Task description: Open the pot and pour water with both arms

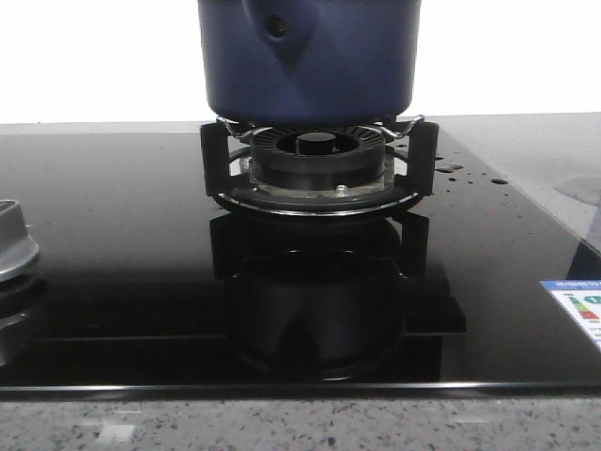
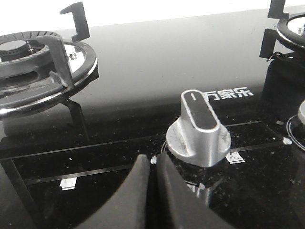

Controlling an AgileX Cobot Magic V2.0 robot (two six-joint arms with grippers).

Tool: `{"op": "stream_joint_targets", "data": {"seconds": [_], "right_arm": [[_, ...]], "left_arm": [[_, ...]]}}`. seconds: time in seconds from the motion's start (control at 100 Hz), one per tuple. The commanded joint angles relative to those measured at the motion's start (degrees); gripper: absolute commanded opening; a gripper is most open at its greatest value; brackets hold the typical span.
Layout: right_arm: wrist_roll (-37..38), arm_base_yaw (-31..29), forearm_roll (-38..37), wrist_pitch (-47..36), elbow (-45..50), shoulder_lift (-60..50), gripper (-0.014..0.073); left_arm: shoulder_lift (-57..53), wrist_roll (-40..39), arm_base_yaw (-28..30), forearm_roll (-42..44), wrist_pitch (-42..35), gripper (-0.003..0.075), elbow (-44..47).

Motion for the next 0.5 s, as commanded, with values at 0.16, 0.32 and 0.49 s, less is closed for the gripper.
{"op": "stream_joint_targets", "data": {"seconds": [0.16,0.32,0.49], "right_arm": [[-0.1,-0.3,-8.1,-11.3,1.6,-1.1,-0.0064],[2.9,-0.3,1.5,-27.8,1.6,-1.1,-0.0064],[9.0,-0.3,10.5,-35.5,1.6,-1.1,-0.0064]], "left_arm": [[-1.8,-0.5,0.1,-0.1,-4.2,-0.002,2.6],[-1.8,-0.5,0.1,-14.4,-13.8,-0.002,2.6],[-1.8,-0.5,0.1,-37.3,-22.4,-0.002,2.6]]}}
